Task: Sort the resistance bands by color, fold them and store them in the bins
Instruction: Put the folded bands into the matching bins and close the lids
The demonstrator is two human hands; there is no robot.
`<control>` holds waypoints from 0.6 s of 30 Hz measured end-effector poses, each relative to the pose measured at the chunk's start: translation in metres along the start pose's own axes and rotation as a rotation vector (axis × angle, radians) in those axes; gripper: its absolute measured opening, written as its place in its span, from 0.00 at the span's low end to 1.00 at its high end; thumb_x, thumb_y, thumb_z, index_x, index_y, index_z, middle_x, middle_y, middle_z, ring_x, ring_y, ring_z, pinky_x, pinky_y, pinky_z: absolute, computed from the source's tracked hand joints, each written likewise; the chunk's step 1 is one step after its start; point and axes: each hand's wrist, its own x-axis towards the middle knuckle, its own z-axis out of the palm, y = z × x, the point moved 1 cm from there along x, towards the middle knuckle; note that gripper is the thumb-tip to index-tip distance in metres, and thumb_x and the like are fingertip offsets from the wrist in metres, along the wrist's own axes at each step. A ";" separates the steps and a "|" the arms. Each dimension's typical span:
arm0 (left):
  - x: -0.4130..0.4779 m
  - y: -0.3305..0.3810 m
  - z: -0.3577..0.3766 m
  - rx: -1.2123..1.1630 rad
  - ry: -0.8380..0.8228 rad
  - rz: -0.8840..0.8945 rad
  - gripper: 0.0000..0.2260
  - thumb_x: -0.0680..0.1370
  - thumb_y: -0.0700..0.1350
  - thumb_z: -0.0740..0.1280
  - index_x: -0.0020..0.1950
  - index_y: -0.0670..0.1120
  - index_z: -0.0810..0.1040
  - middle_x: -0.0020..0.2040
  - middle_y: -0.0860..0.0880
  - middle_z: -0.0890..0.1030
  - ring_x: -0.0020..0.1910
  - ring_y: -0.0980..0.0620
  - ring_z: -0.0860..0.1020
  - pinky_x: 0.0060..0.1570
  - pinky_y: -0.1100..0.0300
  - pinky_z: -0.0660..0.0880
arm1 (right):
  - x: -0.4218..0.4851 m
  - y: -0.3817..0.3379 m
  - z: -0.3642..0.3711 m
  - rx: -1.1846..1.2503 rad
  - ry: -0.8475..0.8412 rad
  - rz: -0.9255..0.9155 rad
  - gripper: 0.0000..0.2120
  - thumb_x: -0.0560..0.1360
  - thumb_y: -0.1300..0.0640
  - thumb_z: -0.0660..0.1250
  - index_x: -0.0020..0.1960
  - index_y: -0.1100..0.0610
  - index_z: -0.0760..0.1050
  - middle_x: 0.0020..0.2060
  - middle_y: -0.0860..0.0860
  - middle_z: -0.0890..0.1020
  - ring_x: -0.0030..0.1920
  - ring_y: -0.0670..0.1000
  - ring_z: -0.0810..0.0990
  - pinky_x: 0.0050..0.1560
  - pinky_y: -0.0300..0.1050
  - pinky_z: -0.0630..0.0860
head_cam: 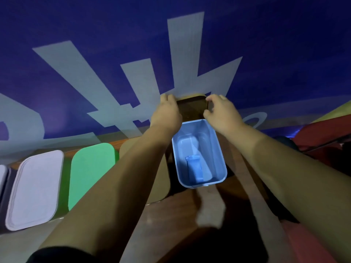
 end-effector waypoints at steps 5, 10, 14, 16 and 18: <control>0.007 -0.005 0.010 0.027 -0.002 -0.035 0.11 0.85 0.48 0.66 0.65 0.45 0.76 0.66 0.42 0.71 0.47 0.42 0.79 0.57 0.47 0.80 | 0.019 0.004 0.000 0.019 -0.078 -0.066 0.27 0.82 0.58 0.67 0.80 0.51 0.67 0.69 0.55 0.73 0.58 0.56 0.80 0.57 0.50 0.80; -0.003 -0.004 0.006 -0.053 0.019 -0.025 0.10 0.87 0.46 0.64 0.64 0.45 0.80 0.60 0.45 0.69 0.45 0.49 0.73 0.54 0.58 0.72 | 0.017 0.018 0.003 0.010 -0.024 -0.087 0.17 0.85 0.56 0.66 0.72 0.50 0.77 0.60 0.52 0.71 0.51 0.53 0.78 0.58 0.53 0.81; -0.029 -0.003 -0.003 -0.133 0.081 -0.013 0.08 0.86 0.45 0.64 0.60 0.45 0.82 0.60 0.48 0.69 0.47 0.51 0.74 0.52 0.59 0.70 | -0.005 0.016 -0.002 0.019 0.042 -0.184 0.04 0.83 0.54 0.66 0.56 0.45 0.78 0.56 0.44 0.71 0.47 0.50 0.78 0.51 0.57 0.83; -0.047 -0.004 -0.004 -0.170 0.089 -0.008 0.07 0.86 0.45 0.65 0.58 0.45 0.82 0.60 0.49 0.71 0.47 0.51 0.74 0.52 0.58 0.71 | -0.025 0.017 -0.005 0.026 0.070 -0.213 0.04 0.82 0.54 0.67 0.54 0.45 0.75 0.56 0.41 0.72 0.46 0.49 0.79 0.49 0.57 0.83; -0.069 -0.005 0.000 -0.201 0.085 0.025 0.06 0.84 0.43 0.66 0.56 0.45 0.83 0.58 0.49 0.73 0.48 0.50 0.75 0.53 0.57 0.73 | -0.050 0.019 -0.006 0.044 0.094 -0.242 0.05 0.81 0.57 0.68 0.56 0.49 0.78 0.58 0.44 0.76 0.48 0.49 0.80 0.50 0.54 0.82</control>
